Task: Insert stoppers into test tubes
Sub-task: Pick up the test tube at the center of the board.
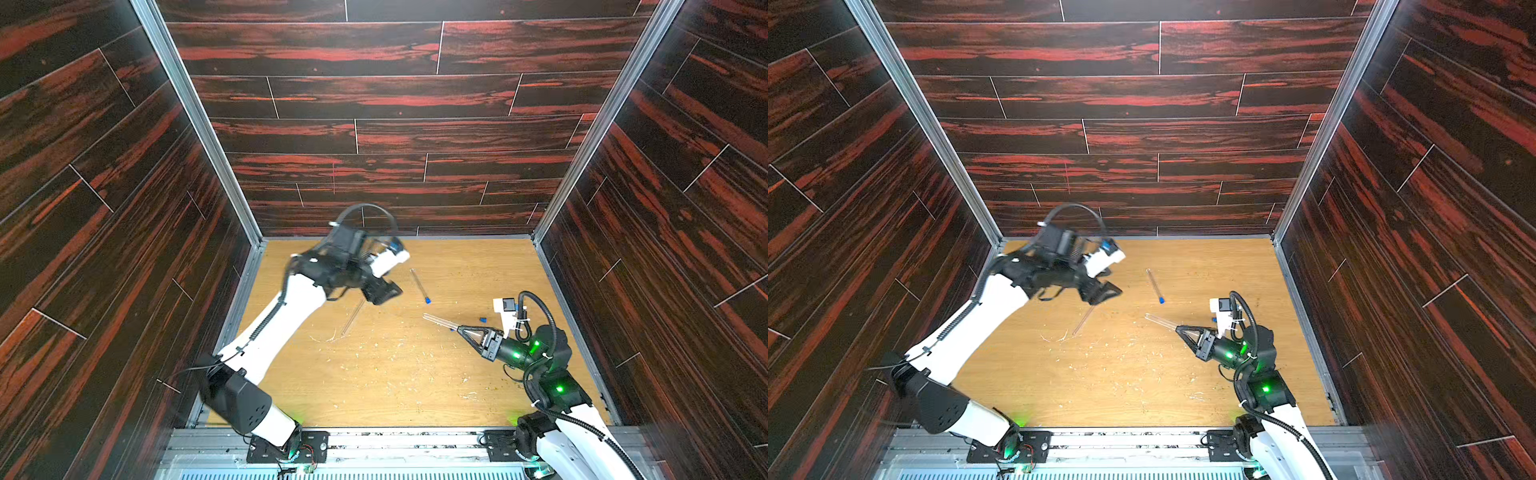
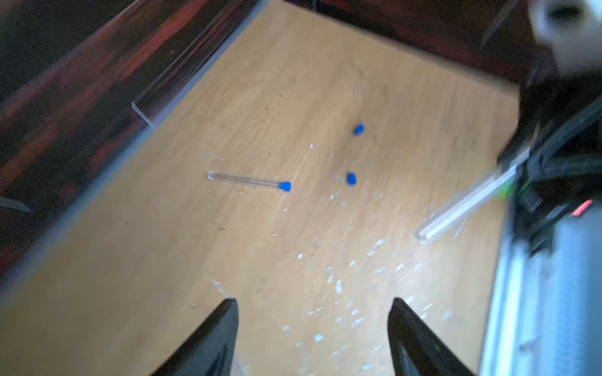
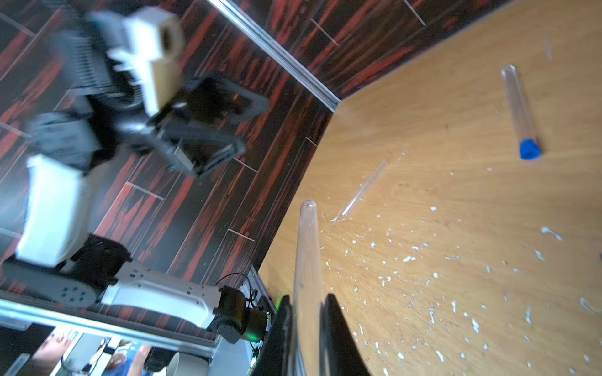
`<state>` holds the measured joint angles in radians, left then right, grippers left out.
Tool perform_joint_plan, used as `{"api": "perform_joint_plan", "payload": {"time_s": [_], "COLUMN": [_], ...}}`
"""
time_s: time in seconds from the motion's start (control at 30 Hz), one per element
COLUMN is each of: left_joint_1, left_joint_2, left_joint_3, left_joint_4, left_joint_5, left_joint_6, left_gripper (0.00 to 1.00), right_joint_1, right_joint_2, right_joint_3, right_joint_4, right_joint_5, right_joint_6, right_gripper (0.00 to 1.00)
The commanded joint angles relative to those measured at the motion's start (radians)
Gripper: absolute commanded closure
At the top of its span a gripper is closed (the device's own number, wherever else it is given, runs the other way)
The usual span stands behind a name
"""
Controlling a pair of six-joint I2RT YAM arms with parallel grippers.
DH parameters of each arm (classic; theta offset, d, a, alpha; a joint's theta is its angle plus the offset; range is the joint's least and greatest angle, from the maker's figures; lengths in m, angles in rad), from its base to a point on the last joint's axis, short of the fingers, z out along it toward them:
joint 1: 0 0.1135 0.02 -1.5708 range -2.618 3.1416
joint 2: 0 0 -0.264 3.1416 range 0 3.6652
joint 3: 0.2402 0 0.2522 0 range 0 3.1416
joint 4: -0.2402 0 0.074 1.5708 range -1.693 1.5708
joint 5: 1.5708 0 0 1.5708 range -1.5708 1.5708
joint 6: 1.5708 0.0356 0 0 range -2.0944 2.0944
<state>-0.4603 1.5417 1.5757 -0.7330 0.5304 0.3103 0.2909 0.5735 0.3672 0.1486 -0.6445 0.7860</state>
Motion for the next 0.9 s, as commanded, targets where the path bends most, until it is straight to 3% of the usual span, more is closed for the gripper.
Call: {"api": "perform_joint_plan", "payload": {"time_s": [0.0, 0.27, 0.63, 0.87], "left_joint_1": [0.062, 0.198, 0.26, 0.27], "left_joint_2": [-0.011, -0.104, -0.229, -0.283], "left_joint_3": [-0.077, -0.301, -0.52, -0.601], "left_joint_4": [0.178, 0.633, 0.832, 0.854], "left_joint_5": [0.236, 0.397, 0.516, 0.562], "left_joint_6": [-0.284, -0.742, -0.821, -0.822], "left_gripper": [0.25, 0.19, 0.08, 0.04], "right_joint_1": [0.001, 0.001, 0.049, 0.085], "right_joint_2": [-0.014, 0.069, 0.322, 0.544], "right_joint_3": [-0.004, 0.039, 0.16, 0.254], "right_joint_4": [0.034, 0.06, 0.273, 0.489], "right_joint_5": [-0.034, -0.12, -0.234, -0.278], "right_joint_6": [-0.03, -0.038, 0.069, 0.225], "right_gripper": [1.0, 1.0, 1.0, 1.0]}}
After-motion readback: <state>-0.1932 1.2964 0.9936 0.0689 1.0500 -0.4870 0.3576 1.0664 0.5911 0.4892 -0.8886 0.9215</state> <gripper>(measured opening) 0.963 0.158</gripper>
